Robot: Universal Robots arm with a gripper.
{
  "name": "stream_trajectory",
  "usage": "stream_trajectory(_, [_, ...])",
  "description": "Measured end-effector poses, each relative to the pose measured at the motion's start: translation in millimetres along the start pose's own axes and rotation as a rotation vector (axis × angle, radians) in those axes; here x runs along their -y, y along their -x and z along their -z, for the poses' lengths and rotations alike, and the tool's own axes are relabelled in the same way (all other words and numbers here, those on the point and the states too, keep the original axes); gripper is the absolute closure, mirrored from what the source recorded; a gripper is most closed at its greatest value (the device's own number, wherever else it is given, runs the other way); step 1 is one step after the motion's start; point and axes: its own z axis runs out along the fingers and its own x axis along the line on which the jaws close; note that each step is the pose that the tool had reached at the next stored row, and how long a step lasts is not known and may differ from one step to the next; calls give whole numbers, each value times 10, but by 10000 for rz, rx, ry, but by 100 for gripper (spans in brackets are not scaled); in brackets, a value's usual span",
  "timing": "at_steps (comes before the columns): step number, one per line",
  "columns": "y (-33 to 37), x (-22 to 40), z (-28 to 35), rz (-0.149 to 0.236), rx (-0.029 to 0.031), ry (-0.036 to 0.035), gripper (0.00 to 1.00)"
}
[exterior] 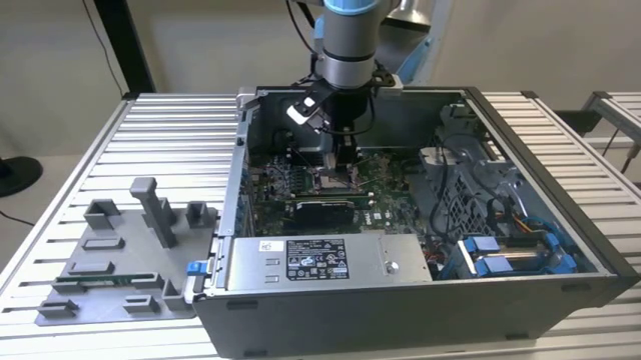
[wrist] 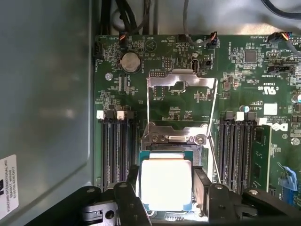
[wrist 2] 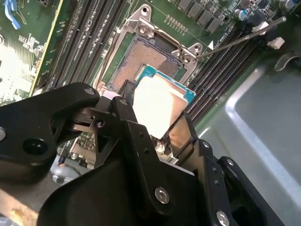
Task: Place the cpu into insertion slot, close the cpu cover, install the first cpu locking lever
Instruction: 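Place the cpu into insertion slot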
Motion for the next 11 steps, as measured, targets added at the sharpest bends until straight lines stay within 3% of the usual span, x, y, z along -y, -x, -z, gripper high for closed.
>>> stream_trajectory(11, [10, 23, -97, 94, -1, -10, 100])
